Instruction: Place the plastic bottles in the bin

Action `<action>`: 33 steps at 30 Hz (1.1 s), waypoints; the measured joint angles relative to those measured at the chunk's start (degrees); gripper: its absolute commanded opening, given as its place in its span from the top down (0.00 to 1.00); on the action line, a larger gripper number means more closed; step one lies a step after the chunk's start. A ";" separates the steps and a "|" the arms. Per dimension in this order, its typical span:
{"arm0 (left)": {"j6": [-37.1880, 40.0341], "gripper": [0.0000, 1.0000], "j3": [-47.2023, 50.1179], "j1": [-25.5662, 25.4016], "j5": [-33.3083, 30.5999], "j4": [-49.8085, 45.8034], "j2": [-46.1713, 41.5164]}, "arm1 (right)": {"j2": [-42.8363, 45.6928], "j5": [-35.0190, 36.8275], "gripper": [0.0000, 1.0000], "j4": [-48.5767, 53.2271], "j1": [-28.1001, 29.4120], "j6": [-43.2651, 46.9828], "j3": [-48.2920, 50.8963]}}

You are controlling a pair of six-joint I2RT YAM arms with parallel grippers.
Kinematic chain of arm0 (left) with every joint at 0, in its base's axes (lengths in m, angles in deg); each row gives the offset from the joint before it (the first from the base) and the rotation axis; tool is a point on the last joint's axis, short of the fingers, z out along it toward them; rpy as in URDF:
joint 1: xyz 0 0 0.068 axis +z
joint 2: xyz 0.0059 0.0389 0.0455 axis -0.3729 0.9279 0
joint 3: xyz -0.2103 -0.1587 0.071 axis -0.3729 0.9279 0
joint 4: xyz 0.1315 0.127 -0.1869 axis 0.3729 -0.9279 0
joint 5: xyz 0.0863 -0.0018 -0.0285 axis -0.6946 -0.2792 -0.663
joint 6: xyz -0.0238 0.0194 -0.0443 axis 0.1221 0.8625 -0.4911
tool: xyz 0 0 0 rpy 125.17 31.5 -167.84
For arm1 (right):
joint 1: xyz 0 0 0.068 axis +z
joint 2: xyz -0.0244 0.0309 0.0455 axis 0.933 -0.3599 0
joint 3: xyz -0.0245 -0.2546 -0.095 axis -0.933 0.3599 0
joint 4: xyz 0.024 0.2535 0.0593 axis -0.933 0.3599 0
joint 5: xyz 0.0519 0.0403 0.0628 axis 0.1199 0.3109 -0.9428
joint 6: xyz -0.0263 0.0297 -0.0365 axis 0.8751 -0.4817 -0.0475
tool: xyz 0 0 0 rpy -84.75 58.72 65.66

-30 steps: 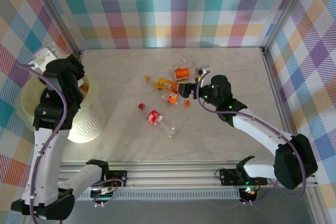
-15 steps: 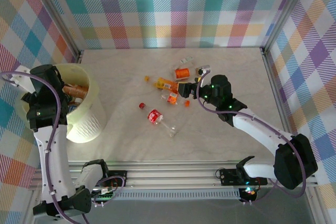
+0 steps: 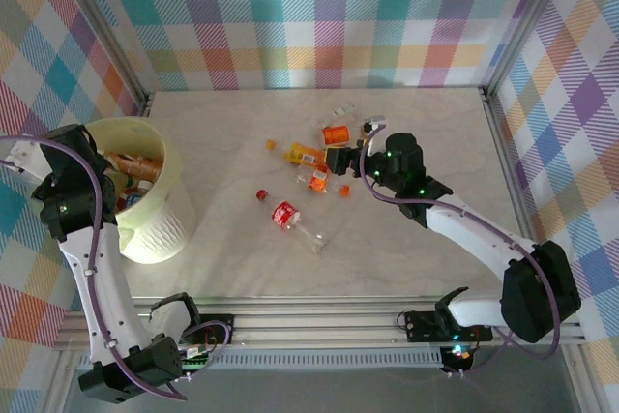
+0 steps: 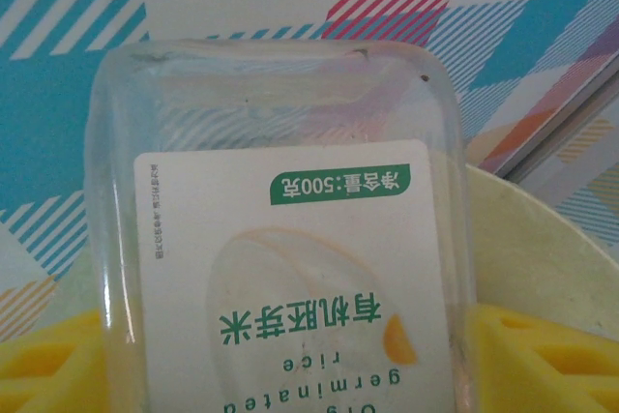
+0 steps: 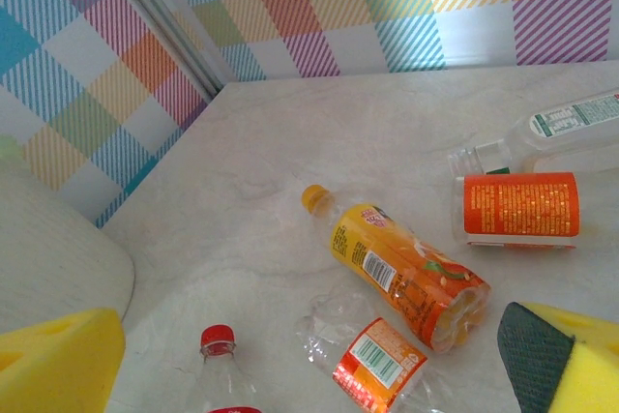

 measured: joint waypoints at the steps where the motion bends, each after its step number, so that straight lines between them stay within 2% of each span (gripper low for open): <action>1: -0.28 0.32 0.00 0.00 -0.24 -0.37 0.04 | -0.11 0.00 0.00 0.02 0.00 -0.04 -0.07; 9: -0.83 0.22 0.00 0.00 -0.98 -2.29 0.04 | -1.53 -0.04 0.00 0.57 0.00 -1.14 -1.66; 18: -0.33 0.00 -3.69 0.07 2.23 -5.22 0.35 | -3.43 -0.09 0.00 1.05 0.00 -2.54 -3.32; 27: 0.96 0.00 -6.12 0.07 5.05 -6.97 -1.88 | -5.95 -0.33 0.00 0.90 0.00 -5.73 -4.87; 29: 1.14 0.00 -6.14 0.09 7.06 -6.99 -2.14 | -6.49 -0.39 0.00 0.96 0.00 -6.16 -4.98; 33: 1.42 0.00 -6.14 0.11 15.58 -6.84 -2.84 | -7.23 0.72 0.00 1.03 0.00 -7.69 -5.31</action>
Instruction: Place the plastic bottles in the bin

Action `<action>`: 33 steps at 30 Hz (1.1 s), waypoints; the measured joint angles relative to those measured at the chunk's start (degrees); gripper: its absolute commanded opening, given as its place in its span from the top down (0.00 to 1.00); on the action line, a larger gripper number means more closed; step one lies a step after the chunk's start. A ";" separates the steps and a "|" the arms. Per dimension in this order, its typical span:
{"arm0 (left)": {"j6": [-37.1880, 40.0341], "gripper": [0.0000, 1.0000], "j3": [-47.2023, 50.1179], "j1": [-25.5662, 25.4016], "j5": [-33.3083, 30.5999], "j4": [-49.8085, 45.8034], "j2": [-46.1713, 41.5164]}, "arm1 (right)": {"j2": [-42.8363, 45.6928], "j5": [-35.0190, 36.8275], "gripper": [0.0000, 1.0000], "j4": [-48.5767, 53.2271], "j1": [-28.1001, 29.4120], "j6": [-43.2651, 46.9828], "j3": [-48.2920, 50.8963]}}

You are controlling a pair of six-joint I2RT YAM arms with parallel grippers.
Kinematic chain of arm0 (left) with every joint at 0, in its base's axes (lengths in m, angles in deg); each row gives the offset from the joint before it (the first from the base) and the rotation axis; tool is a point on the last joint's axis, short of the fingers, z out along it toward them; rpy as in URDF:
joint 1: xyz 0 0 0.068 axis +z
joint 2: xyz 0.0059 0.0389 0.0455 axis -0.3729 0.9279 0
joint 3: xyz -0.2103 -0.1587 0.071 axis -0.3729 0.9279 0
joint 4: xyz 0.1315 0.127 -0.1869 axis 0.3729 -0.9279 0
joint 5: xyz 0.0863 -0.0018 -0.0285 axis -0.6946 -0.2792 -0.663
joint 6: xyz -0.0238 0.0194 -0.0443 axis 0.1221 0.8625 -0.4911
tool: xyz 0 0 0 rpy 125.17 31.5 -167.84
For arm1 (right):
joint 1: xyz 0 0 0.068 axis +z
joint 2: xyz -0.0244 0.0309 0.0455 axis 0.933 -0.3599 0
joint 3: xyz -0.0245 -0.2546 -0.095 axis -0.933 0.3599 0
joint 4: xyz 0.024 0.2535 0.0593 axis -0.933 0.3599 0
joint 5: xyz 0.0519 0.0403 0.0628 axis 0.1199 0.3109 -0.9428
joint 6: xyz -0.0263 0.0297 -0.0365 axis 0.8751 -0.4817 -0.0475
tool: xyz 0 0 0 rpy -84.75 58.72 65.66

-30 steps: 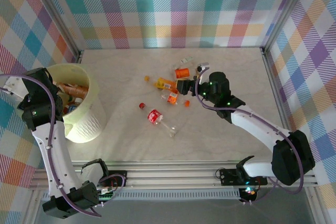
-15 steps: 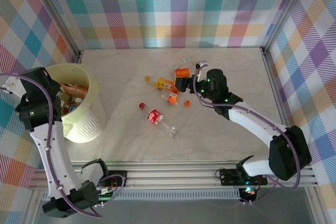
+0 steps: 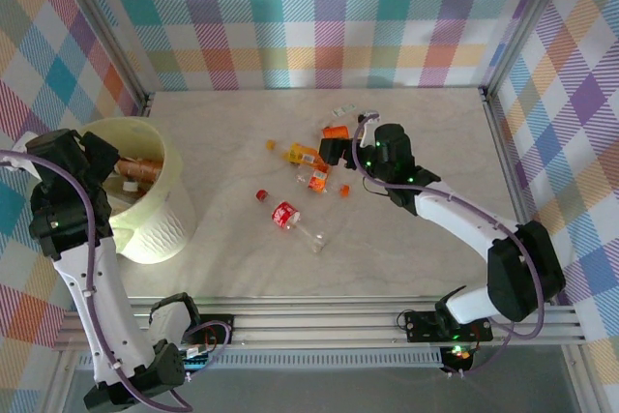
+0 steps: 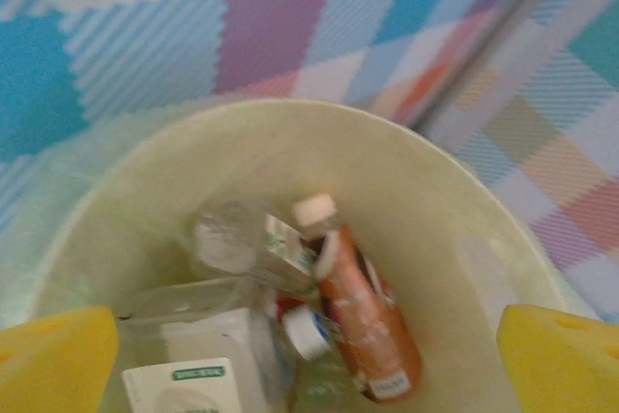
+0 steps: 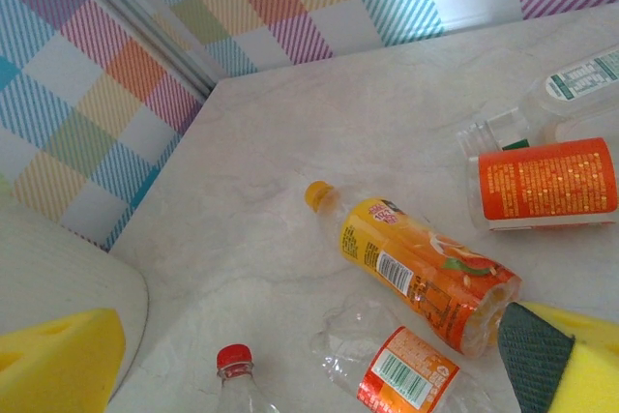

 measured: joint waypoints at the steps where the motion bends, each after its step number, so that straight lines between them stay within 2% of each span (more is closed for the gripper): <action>1: 0.09 0.00 0.00 0.02 2.64 0.11 -0.39 | -0.13 0.85 0.00 0.02 0.02 -0.55 -0.02; 4: 0.00 0.00 0.13 0.07 11.19 1.18 -1.97 | -0.85 3.19 0.00 0.07 0.00 -2.27 -0.17; 6: -0.81 0.00 1.27 0.17 19.04 3.72 -3.52 | -1.57 4.57 0.00 0.24 0.00 -3.54 -0.44; 10: -5.57 0.00 7.52 0.17 33.24 11.10 -6.75 | -3.17 7.21 0.00 0.68 0.00 -6.01 -1.09; 14: -10.73 0.00 15.41 -1.03 40.54 17.70 -8.66 | -4.17 9.27 0.00 0.85 -0.13 -7.98 -1.11; 20: -14.27 0.00 22.93 -11.80 41.22 26.95 -9.31 | -4.37 10.05 0.00 2.21 -1.01 -9.60 -1.11; 23: -13.70 0.00 24.15 -22.99 38.12 31.36 -8.20 | -4.37 10.03 0.00 2.64 -1.60 -10.40 -1.11; 27: -10.99 0.00 23.67 -34.58 34.18 33.94 -4.48 | -4.37 9.97 0.00 2.91 -2.10 -11.21 -1.11; 30: -8.72 0.00 23.12 -39.85 29.73 34.38 -0.79 | -4.37 9.49 0.00 3.08 -2.38 -11.69 -1.11; 33: -7.04 0.00 22.25 -41.13 24.83 33.57 1.79 | -4.37 8.41 0.00 3.48 -2.43 -11.72 -1.11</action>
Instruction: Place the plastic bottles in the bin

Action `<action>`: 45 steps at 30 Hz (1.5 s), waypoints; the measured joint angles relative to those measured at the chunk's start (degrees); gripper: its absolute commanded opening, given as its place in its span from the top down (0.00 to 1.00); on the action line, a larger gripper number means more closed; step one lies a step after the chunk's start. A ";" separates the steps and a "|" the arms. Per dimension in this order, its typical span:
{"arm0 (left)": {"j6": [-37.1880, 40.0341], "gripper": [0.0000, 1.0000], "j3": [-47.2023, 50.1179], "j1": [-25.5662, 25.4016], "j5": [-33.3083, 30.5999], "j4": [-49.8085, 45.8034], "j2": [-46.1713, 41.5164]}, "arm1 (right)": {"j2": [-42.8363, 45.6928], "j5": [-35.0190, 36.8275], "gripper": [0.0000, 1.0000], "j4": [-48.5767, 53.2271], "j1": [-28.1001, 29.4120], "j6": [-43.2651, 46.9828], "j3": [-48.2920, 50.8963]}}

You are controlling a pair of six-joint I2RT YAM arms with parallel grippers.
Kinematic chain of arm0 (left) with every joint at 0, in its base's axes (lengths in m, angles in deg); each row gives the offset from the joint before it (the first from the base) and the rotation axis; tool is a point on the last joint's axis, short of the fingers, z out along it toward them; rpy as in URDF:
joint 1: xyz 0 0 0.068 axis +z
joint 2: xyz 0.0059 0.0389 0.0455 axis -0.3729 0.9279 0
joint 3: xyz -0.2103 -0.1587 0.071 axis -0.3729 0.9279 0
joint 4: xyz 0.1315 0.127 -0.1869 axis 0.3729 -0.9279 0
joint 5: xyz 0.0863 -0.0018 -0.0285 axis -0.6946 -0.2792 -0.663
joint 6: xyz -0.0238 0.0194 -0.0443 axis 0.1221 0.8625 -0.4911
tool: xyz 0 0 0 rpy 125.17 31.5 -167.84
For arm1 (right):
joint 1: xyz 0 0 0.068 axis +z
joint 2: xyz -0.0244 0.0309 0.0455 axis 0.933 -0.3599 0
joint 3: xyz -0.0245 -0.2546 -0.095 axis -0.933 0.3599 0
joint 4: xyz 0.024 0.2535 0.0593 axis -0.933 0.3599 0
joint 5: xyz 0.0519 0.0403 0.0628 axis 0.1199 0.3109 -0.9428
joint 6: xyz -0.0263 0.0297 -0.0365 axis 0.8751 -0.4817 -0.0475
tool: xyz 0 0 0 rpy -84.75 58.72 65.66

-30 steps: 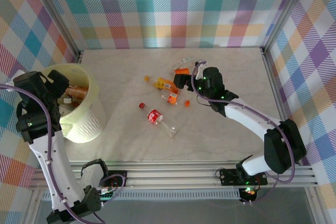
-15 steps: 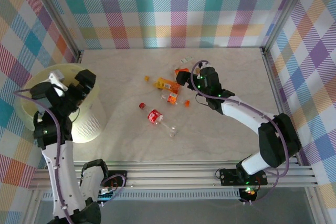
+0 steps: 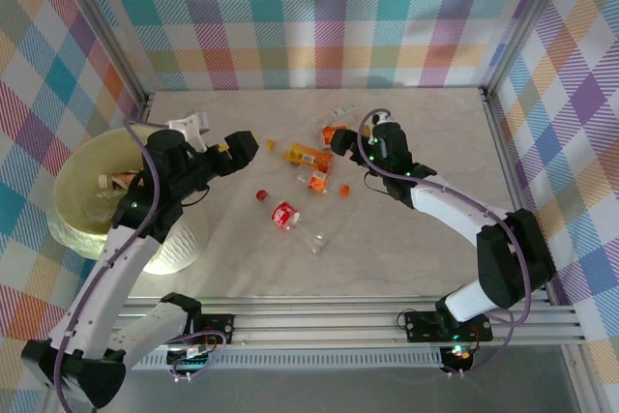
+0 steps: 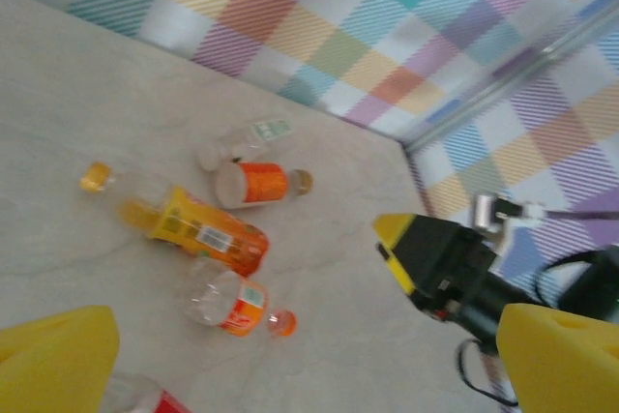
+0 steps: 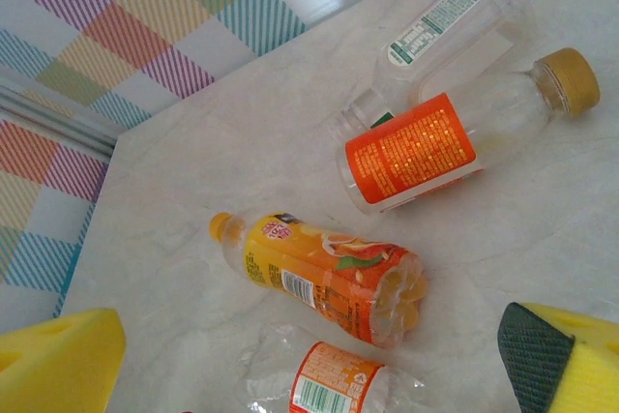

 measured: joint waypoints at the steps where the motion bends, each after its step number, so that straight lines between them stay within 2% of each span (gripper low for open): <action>1: 0.46 0.00 -0.33 -0.09 -1.27 -0.42 0.37 | 0.00 -0.28 0.00 0.09 0.00 0.00 0.00; 8: 1.22 0.00 -2.73 -1.05 -2.08 -0.26 1.62 | -0.13 -1.99 0.00 0.42 -0.33 0.00 -0.04; 10: 1.11 0.00 -3.50 -1.70 -5.22 -2.03 2.71 | -0.74 -2.73 0.00 0.66 -0.35 -0.37 -0.50; 15: 0.61 0.00 -6.16 -1.75 -17.73 -12.35 5.95 | -2.14 -4.33 0.00 1.77 -0.59 -1.53 -2.08; 20: 0.83 0.00 -6.82 0.48 -23.30 -16.96 5.88 | -3.17 -4.90 0.00 2.80 -0.70 -1.62 -3.37; 26: 1.46 0.00 -6.95 4.83 -25.55 -19.23 5.79 | -6.14 -2.82 0.01 6.54 -1.09 -3.72 -7.02; 29: 2.16 0.00 -7.34 5.42 -23.06 -19.78 5.68 | -8.98 -1.86 0.03 7.93 -1.51 -3.54 -9.94; 33: 2.36 0.00 -6.95 5.53 -13.05 -17.51 4.72 | -13.46 -5.46 0.04 8.76 -1.97 7.91 -13.16; 39: 1.84 0.00 -4.26 5.49 1.14 -11.89 1.18 | -15.02 -12.87 0.05 17.57 -2.03 36.54 -15.76; 42: 1.36 0.00 -3.89 4.61 4.20 -10.29 0.11 | -15.67 -15.76 0.06 22.51 -2.03 48.54 -16.15; 45: 0.96 0.00 -4.02 0.52 3.78 -9.29 -0.22 | -18.14 -18.51 0.09 27.63 -2.03 58.40 -17.14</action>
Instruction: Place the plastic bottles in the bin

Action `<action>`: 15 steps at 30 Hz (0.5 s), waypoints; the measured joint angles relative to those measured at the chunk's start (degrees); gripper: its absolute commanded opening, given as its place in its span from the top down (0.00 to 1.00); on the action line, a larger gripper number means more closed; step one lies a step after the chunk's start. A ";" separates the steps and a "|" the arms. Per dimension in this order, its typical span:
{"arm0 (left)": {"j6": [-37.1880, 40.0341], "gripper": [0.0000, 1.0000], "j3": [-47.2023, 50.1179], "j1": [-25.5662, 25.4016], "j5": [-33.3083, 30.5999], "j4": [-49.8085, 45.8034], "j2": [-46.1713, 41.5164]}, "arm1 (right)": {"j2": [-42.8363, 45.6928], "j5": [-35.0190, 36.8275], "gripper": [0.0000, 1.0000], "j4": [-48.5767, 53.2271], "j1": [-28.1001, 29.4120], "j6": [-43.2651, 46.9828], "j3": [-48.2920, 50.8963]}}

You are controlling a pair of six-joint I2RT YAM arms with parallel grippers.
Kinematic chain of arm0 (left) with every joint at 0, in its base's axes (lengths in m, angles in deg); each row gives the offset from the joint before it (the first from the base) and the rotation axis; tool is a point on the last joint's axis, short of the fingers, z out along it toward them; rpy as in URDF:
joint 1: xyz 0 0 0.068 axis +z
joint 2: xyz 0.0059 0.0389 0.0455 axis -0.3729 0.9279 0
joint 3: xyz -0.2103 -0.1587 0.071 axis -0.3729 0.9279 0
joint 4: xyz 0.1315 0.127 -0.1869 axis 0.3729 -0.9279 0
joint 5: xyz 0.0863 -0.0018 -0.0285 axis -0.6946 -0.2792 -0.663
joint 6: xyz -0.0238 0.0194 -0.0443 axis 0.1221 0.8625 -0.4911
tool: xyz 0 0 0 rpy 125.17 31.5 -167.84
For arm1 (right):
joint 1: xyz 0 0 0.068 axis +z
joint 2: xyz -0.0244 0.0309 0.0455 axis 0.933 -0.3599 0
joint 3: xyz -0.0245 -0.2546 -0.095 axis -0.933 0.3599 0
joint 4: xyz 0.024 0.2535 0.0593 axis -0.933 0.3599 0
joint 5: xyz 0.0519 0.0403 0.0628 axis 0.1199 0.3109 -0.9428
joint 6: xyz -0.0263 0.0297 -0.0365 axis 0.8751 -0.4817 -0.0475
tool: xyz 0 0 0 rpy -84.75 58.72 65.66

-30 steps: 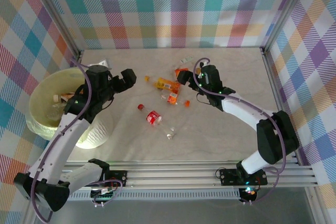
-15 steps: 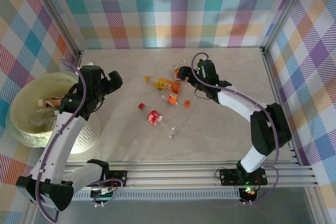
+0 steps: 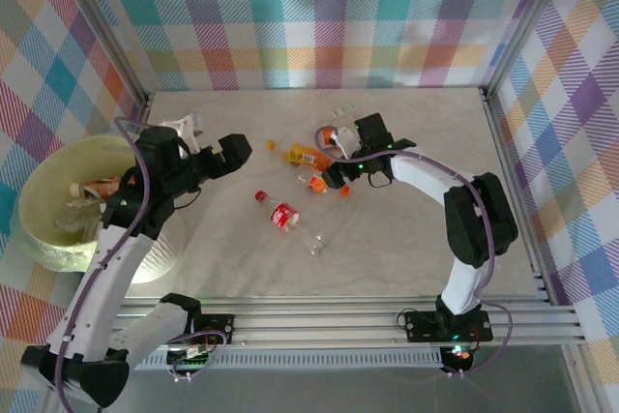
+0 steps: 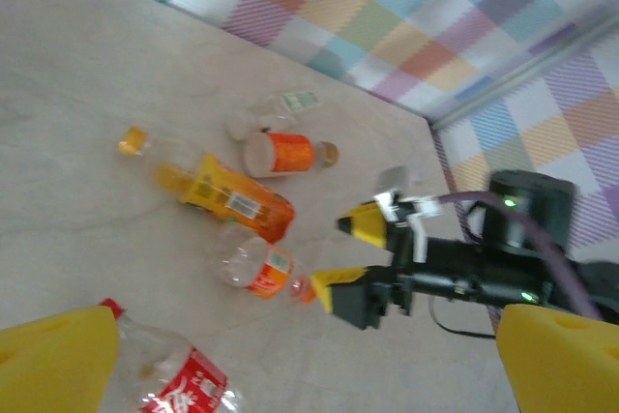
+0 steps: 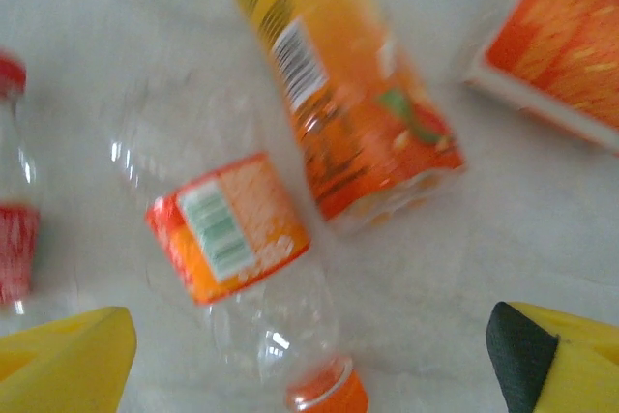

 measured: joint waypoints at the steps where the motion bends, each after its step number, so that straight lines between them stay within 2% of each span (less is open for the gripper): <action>1: -0.04 0.00 0.00 -1.66 -0.17 0.17 0.11 | -1.33 -0.72 0.10 1.36 0.00 3.02 -0.39; 7: -2.27 0.00 -0.24 -6.64 -1.84 2.75 4.48 | -8.11 -1.11 0.13 5.55 0.37 12.94 -3.69; 12: -5.66 0.00 -1.20 -7.37 -4.20 3.04 9.86 | -10.56 -0.33 0.15 5.25 1.44 18.25 -4.50; 15: -7.76 0.00 -1.33 -7.37 -7.02 2.91 10.43 | -11.17 0.44 0.22 5.05 2.47 20.20 -4.57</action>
